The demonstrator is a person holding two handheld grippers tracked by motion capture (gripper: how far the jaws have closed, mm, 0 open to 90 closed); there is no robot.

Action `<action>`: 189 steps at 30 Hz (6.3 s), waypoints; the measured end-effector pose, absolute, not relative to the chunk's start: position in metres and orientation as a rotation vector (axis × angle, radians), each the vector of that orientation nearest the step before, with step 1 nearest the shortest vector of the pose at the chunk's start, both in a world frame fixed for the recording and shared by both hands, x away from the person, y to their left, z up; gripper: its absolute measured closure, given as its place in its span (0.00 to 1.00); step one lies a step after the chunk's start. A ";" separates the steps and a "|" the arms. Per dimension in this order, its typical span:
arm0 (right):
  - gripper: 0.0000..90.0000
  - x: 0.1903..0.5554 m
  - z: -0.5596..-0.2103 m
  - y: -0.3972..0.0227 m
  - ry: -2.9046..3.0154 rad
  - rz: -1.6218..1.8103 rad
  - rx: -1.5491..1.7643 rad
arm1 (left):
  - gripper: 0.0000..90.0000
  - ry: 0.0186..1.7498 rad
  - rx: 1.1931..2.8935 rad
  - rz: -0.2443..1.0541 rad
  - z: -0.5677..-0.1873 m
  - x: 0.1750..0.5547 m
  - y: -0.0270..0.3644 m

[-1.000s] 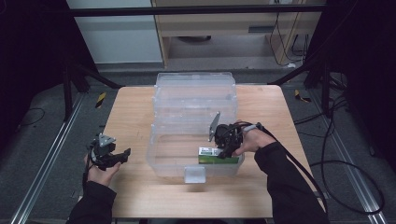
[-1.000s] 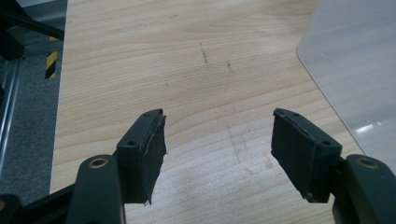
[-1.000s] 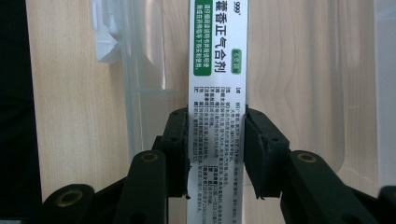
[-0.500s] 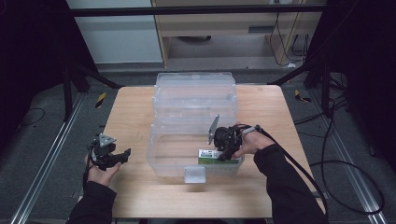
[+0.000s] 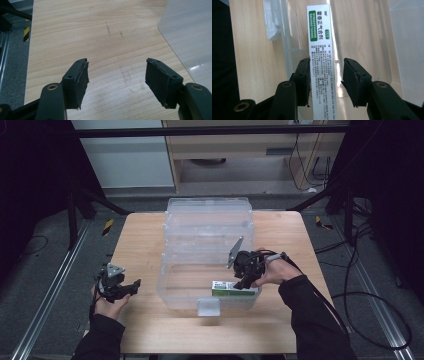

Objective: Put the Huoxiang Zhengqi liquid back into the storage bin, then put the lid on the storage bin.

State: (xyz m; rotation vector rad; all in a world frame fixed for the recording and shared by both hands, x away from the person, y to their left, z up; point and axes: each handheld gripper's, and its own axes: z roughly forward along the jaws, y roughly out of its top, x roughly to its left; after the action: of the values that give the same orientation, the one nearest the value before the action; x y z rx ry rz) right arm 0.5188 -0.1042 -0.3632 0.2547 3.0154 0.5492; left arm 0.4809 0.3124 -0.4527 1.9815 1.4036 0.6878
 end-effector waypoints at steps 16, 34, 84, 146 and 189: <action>0.59 0.502 -0.347 -0.102 2.937 0.653 0.314 | 0.38 1.400 1.989 0.677 -0.454 0.481 0.311; 0.58 0.492 -0.362 -0.081 2.965 0.679 0.287 | 0.38 1.386 1.995 0.666 -0.454 0.482 0.310; 0.67 0.483 -0.396 -0.057 3.052 0.584 0.268 | 0.39 1.363 1.993 0.668 -0.450 0.484 0.308; 0.72 0.487 -0.407 -0.057 3.102 0.656 0.277 | 0.41 1.096 1.944 0.746 -0.362 0.505 0.277; 0.72 0.487 -0.407 -0.057 3.104 0.652 0.265 | 0.45 0.877 2.038 0.799 -0.313 0.540 0.213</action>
State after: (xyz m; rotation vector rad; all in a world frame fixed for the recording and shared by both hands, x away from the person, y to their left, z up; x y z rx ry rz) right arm 0.4866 -0.0569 -0.4065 0.2652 3.1044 0.6522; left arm 0.5401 0.2127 -0.3127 2.0383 0.8766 0.7990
